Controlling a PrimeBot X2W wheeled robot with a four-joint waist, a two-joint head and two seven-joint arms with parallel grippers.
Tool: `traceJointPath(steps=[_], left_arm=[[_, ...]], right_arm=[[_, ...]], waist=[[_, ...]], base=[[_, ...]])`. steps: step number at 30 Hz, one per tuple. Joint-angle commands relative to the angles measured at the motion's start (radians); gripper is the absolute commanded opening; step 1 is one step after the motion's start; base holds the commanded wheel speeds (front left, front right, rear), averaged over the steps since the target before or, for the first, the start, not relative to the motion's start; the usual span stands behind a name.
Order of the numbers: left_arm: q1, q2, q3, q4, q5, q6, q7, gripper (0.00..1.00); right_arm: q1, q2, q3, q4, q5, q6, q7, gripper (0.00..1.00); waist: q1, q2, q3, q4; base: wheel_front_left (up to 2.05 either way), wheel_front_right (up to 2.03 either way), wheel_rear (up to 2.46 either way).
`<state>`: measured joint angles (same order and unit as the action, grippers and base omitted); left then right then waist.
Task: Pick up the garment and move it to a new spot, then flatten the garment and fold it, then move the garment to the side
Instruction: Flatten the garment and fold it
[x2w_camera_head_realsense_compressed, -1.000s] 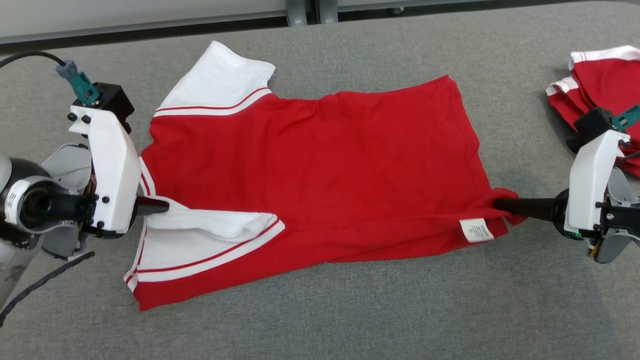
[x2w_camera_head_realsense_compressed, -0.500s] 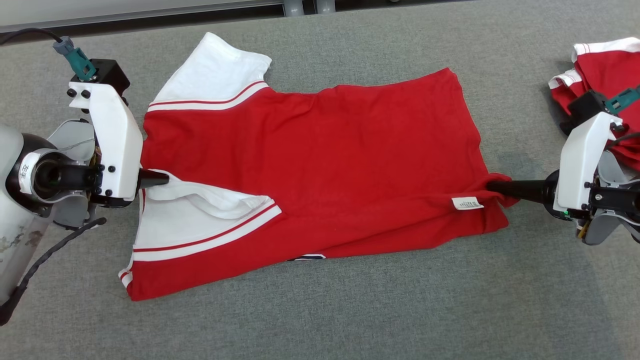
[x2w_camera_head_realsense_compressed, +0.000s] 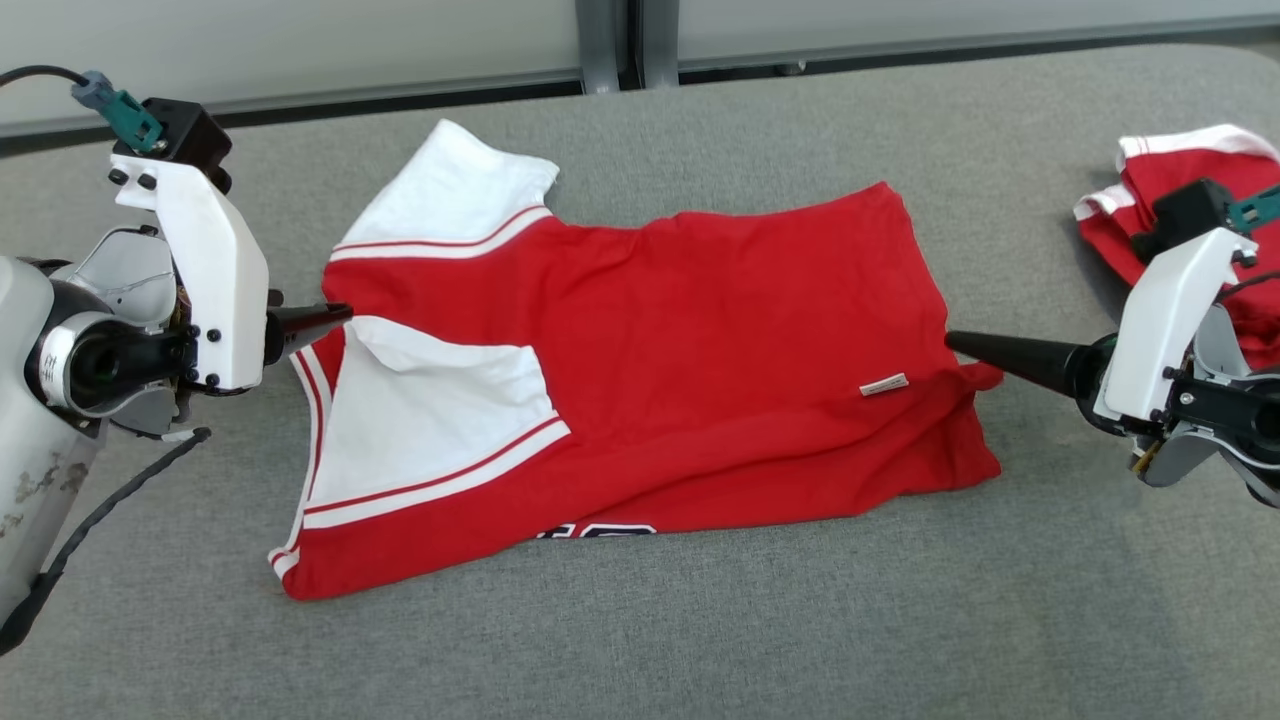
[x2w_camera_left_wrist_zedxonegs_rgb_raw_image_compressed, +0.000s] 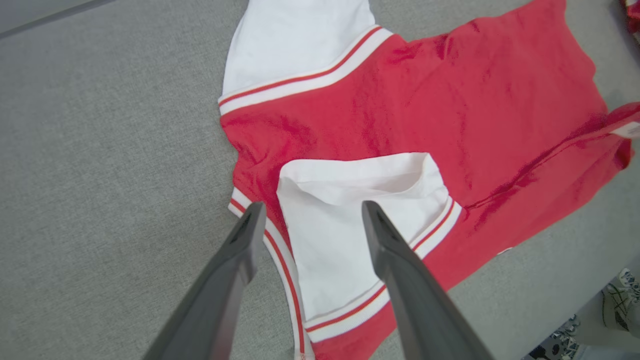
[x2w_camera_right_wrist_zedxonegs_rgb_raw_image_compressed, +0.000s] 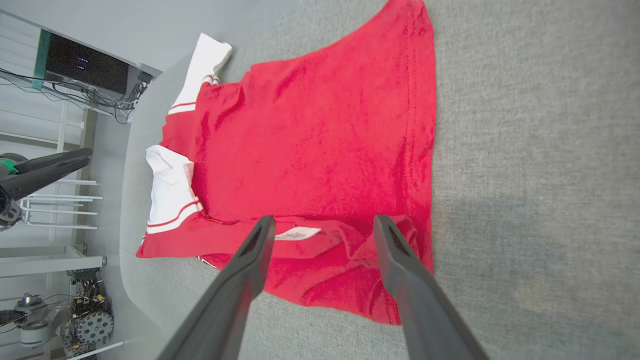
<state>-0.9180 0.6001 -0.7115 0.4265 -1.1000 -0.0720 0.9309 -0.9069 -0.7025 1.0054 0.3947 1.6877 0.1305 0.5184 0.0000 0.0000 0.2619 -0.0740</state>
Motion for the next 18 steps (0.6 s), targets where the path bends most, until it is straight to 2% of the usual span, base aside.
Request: traceJointPath(steps=[1, 6, 9, 14, 18], left_arm=[[0.019, 0.005, 0.009, -0.008, 0.011, -0.013, -0.041, 1.0], [0.079, 0.029, 0.018, -0.05, 0.073, -0.031, -0.22, 1.0], [0.137, 0.046, 0.027, -0.086, 0.138, -0.009, -0.359, 1.0], [0.26, 0.068, 0.052, -0.159, 0.237, 0.079, -0.602, 1.0], [0.386, 0.063, 0.086, -0.237, 0.284, 0.177, -0.785, 1.0]], right_arm=[[0.028, -0.009, -0.019, -0.017, -0.008, 0.001, -0.043, 1.0], [0.089, -0.035, -0.057, -0.07, -0.109, 0.001, -0.249, 1.0], [0.137, -0.041, -0.078, -0.07, -0.182, 0.001, -0.418, 1.0], [0.23, -0.035, -0.107, -0.036, -0.277, 0.001, -0.685, 1.0], [0.322, -0.014, -0.158, -0.015, -0.315, 0.001, -0.775, 1.0]], waist=[[0.0, 0.0, -0.032, 0.006], [0.0, 0.0, -0.093, 0.017], [0.0, 0.0, -0.127, 0.023], [0.0, 0.0, -0.171, 0.035], [0.0, 0.0, -0.189, 0.046]], base=[[0.0, 0.0, 0.0], [0.0, 0.0, 0.0], [0.0, 0.0, 0.0], [0.0, 0.0, 0.0], [0.0, 0.0, 0.0]])
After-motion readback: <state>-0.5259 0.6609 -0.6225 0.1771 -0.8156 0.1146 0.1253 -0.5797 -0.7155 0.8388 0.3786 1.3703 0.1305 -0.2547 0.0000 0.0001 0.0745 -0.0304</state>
